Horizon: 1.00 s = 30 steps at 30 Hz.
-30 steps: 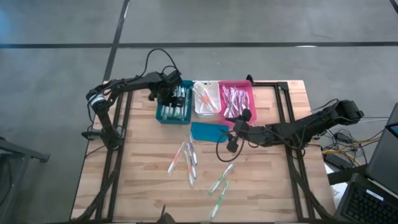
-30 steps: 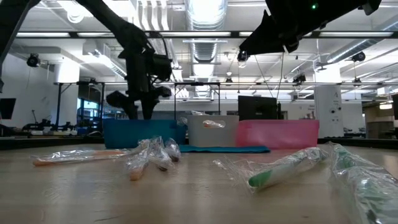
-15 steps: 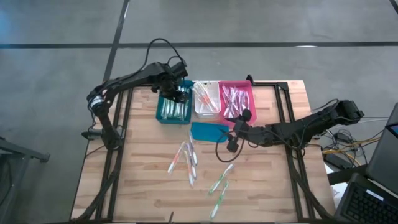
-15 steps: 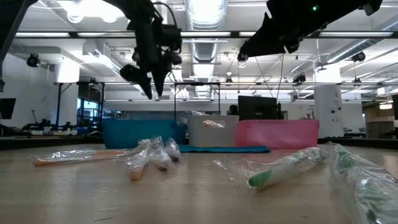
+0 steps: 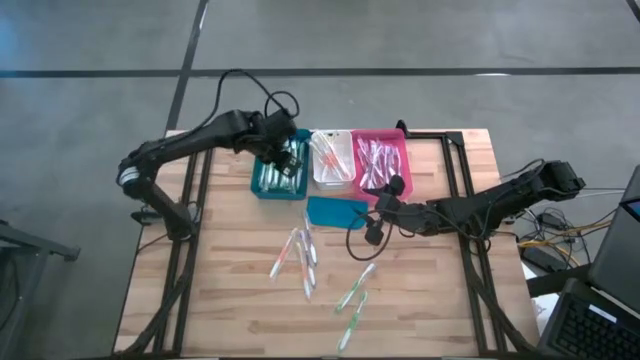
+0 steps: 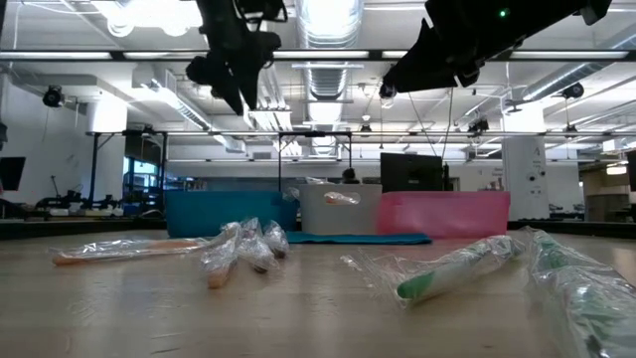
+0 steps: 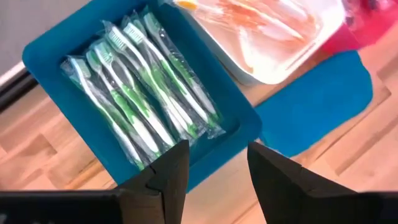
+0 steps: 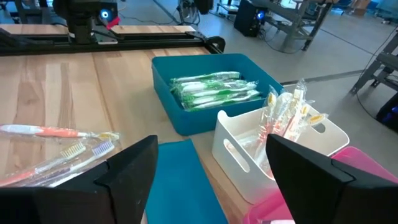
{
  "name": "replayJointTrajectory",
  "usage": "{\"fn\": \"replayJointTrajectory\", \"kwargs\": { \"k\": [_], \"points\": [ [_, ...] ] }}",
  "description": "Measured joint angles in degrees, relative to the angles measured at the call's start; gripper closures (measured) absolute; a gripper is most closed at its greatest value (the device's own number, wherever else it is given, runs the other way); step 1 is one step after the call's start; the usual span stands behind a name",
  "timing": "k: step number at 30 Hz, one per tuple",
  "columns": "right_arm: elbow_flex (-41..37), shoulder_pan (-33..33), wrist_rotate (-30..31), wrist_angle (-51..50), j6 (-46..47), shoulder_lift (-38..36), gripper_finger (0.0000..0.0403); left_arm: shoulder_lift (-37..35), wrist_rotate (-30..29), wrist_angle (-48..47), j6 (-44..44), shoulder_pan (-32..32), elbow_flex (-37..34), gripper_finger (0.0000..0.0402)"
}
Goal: Pick & Place Toothbrushes
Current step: Put the left orange toothbrush into the white bin
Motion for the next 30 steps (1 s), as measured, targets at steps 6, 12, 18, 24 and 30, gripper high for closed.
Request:
{"fn": "replayJointTrajectory", "kwargs": {
  "k": [6,12,18,24,30],
  "points": [
    [0.0,0.0,0.0,0.0,0.0,0.0,0.0103,-3.8,-4.1,0.1,-0.7,-6.8,-3.6,0.0234],
    [0.0,0.1,-0.1,0.1,0.0,0.0,0.0118,-6.8,-8.2,3.4,-4.0,-14.3,-10.3,0.0234],
    [1.1,1.9,-4.5,0.0,0.0,0.0,0.0141,-7.7,-10.4,10.5,-5.6,-21.6,-18.3,0.0234],
    [3.4,4.7,-4.7,-0.1,-0.9,0.0,0.0164,-7.7,-10.6,17.0,-7.8,-26.7,-25.7,0.0234],
    [3.9,5.8,-4.7,-0.4,-1.2,0.0,0.0178,-7.6,-10.5,21.6,-10.6,-29.6,-32.0,0.0234]
  ]
}}
